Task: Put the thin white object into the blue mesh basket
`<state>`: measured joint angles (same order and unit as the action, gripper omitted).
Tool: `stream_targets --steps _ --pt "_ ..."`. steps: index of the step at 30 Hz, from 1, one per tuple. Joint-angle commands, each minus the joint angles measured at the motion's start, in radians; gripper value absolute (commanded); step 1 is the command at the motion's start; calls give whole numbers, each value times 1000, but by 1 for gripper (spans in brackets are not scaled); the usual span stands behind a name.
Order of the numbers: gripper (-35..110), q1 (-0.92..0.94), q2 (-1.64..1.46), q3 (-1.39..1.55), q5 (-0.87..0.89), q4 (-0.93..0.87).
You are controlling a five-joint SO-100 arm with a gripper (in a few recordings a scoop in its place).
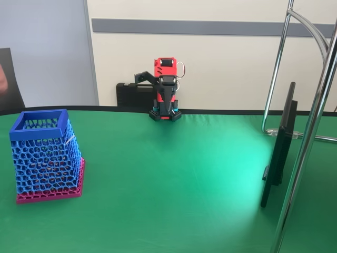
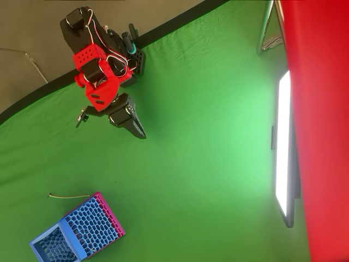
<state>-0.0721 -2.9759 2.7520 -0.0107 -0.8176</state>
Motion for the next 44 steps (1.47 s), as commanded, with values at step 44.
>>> stream_targets --steps 44 --pt "1 40 -348 331 -9 -52"
